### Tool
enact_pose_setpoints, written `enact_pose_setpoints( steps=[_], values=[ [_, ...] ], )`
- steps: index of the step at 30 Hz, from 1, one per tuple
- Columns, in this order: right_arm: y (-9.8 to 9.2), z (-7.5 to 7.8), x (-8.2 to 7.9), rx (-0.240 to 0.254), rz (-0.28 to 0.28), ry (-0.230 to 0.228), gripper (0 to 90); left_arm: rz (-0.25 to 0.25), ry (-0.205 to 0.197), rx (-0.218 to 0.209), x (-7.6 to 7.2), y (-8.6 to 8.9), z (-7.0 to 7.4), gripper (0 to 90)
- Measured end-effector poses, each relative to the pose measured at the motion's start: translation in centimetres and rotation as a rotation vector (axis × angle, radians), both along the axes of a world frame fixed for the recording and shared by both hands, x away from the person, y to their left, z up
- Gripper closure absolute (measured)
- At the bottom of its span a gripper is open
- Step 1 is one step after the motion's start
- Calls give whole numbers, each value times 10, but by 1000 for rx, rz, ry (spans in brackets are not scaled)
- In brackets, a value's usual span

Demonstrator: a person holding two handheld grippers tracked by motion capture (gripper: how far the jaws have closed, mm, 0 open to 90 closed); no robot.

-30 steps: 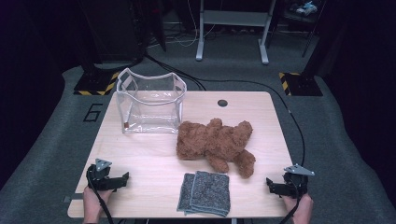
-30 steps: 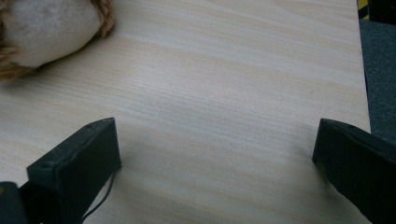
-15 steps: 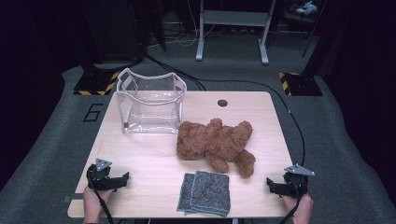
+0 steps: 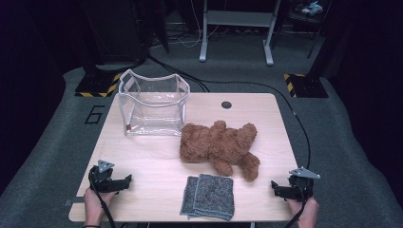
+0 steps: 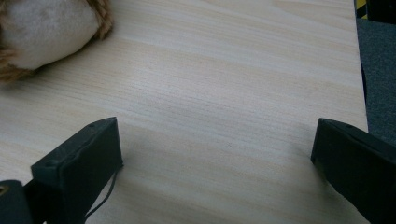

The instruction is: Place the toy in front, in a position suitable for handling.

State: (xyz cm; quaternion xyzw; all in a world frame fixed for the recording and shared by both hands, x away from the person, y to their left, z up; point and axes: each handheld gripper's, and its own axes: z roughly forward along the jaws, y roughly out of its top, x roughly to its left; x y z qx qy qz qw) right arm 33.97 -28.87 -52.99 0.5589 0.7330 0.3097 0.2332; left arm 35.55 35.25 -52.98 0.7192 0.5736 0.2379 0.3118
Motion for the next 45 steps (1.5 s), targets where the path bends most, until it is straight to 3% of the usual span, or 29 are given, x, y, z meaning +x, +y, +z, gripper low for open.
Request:
enact_pose_setpoints(
  steps=[7,26,32,35,36,45],
  values=[
    [0,0,0,1,-2,-1,11,-30,1,4,14,0,13,4],
    [0,0,0,0,-4,-1,13,-69,-8,-41,71,11,56,6],
    [0,0,0,-1,-4,-1,13,-68,-1,-78,89,15,64,3],
    [0,0,0,0,-7,-1,13,-87,16,-61,97,18,69,0],
    [0,0,0,0,-6,-1,13,-73,1,-78,99,18,69,0],
    [0,0,0,0,-7,-5,13,-77,-5,-69,121,22,82,0]
  ],
)
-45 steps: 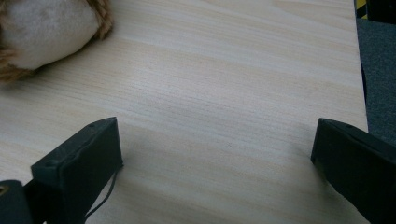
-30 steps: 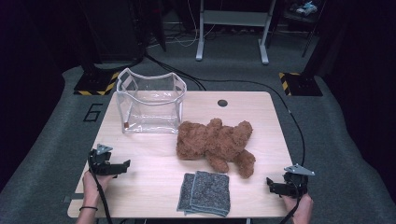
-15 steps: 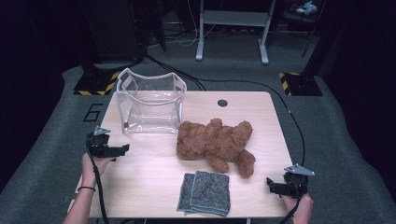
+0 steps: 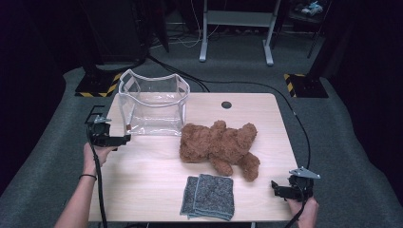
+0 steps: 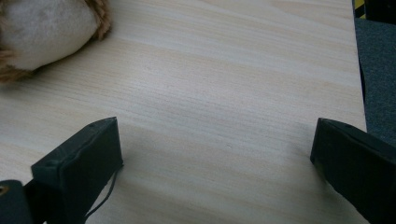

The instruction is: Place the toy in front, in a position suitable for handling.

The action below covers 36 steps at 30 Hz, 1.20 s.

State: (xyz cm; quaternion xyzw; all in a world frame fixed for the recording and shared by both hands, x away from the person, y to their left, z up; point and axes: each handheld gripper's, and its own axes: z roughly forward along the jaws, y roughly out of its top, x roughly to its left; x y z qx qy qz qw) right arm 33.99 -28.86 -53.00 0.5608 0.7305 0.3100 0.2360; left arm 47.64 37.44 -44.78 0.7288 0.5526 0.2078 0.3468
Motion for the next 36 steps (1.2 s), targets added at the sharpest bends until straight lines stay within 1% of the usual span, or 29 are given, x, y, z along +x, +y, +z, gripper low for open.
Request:
enact_pose_setpoints(
  steps=[1,2,3,4,6,7,8,9,11,12,13,14,15,16,18,19,20,21,22,24,26,27,29,30,32,33,34,35,36],
  values=[
    [0,0,0,1,-2,2,13,4,-6,-10,3,0,1,0],
    [0,0,0,1,-2,1,13,3,-2,-7,5,0,2,0],
    [0,0,0,0,0,-1,13,2,-20,7,8,-1,3,3],
    [0,0,0,0,-1,-1,13,-8,-3,8,10,-1,5,12],
    [0,0,0,-1,-2,-1,13,-11,-14,14,15,-2,7,21],
    [0,0,0,0,-2,-1,13,-17,-10,18,17,-2,8,29],
    [0,0,0,0,-2,-1,13,-7,-31,6,19,-3,9,40],
    [0,0,0,0,-2,-1,13,-12,-30,14,22,-3,10,55],
    [0,0,0,0,-2,-1,13,-12,-39,5,26,-3,13,87],
    [0,0,0,0,-3,-1,13,-11,-46,8,28,-3,15,108],
    [0,0,0,0,-3,-1,13,-8,-64,12,30,-3,16,145],
    [0,0,0,-1,-3,-1,13,-6,-60,16,32,-3,17,158],
    [0,0,0,0,-4,-1,13,-1,-70,8,35,-3,18,185],
    [0,0,0,-1,-3,-1,13,-1,-67,8,37,-3,20,224],
    [0,0,0,-1,-4,-1,14,8,-85,9,40,-3,22,260],
    [0,0,0,0,-4,-1,14,14,-100,16,42,-3,23,291],
    [0,0,0,-1,-3,-1,14,16,-104,12,44,-2,24,317],
    [0,0,0,-1,-4,-1,14,13,-102,-6,46,-2,25,332],
    [0,0,0,-2,-4,-1,13,14,-99,3,47,-1,27,357],
    [0,0,0,0,-5,-1,14,24,-122,-12,50,-2,29,406],
    [0,0,0,-2,-4,-1,14,26,-134,16,51,-4,28,445],
    [0,0,0,-2,-4,-1,14,19,-131,13,51,-4,28,491],
    [0,0,0,-2,-5,-1,14,29,-141,19,52,-5,26,547],
    [0,0,0,-2,-5,-1,14,26,-154,11,52,-4,26,583],
    [0,0,0,-2,-5,-1,14,35,-163,8,54,-5,24,649],
    [0,0,0,-2,-5,-1,14,22,-157,10,55,-5,24,678],
    [0,0,0,-2,-5,-1,14,19,-157,3,55,-6,22,711],
    [0,0,0,-2,-5,-1,14,23,-158,8,56,-7,21,765],
    [0,0,0,-2,-5,-1,14,36,-162,7,56,-7,21,801]
  ],
)
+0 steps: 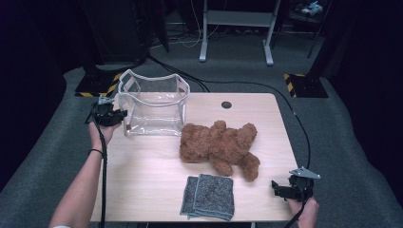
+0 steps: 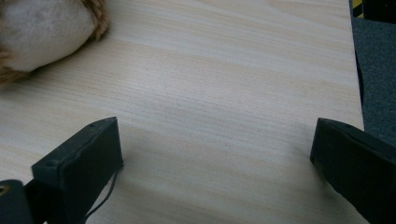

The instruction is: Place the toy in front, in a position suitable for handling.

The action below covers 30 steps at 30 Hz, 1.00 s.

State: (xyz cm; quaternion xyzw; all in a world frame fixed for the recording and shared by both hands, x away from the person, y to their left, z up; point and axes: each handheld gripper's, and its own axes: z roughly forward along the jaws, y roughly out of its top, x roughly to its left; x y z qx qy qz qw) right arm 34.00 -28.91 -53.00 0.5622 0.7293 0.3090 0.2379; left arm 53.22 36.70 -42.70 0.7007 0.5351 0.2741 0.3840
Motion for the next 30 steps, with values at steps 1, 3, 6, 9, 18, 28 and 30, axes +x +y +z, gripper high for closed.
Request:
enact_pose_setpoints(
  steps=[1,3,6,9,18,28,30],
  values=[
    [0,0,0,-1,1,0,14,11,1,-10,0,0,-1,835],
    [0,0,0,-1,0,0,14,32,-10,-18,1,0,-2,861],
    [0,0,0,1,-3,-1,14,61,-11,-16,2,0,-2,867],
    [0,0,0,1,-5,-1,15,95,-5,-26,3,1,-2,869],
    [0,0,0,1,-5,-1,15,136,1,-18,4,6,-1,869],
    [0,0,0,2,-5,-1,15,196,4,-15,1,21,-1,869],
    [0,0,0,2,-5,-2,15,205,-2,-9,0,24,-1,869]
  ],
)
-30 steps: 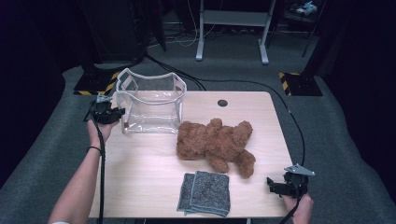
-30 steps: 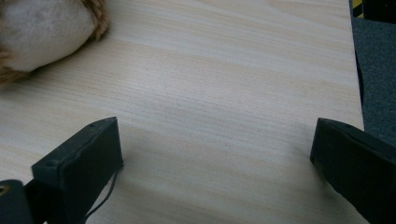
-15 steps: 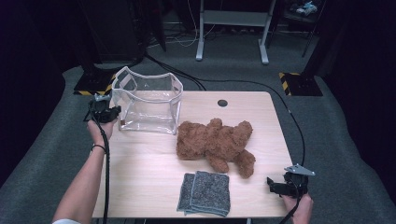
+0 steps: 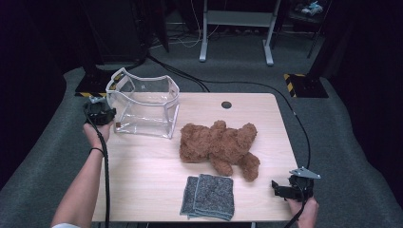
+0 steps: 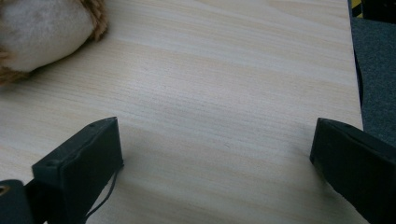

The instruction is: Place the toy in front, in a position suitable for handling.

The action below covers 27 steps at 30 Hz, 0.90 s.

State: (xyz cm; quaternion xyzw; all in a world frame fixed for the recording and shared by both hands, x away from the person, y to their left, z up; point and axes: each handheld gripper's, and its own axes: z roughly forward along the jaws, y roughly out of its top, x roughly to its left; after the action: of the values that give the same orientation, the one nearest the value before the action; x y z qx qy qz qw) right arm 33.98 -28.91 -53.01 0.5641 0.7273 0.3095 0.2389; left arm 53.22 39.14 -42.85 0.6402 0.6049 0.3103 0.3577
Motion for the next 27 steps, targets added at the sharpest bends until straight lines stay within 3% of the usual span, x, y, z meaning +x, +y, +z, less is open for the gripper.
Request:
enact_pose_setpoints(
  steps=[8,18,22,23,25,27],
  values=[
    [0,0,0,0,0,0,15,53,0,2,-4,13,0,868],
    [0,0,0,0,-1,0,15,87,5,11,-9,27,0,866],
    [0,0,0,0,-1,0,15,95,4,-5,-13,31,0,845],
    [0,0,0,0,-1,1,15,99,5,5,-14,31,0,812],
    [0,0,0,0,-1,0,15,93,14,-27,-16,31,0,672],
    [0,0,0,0,-2,0,15,101,7,-20,-20,27,0,538]
  ],
)
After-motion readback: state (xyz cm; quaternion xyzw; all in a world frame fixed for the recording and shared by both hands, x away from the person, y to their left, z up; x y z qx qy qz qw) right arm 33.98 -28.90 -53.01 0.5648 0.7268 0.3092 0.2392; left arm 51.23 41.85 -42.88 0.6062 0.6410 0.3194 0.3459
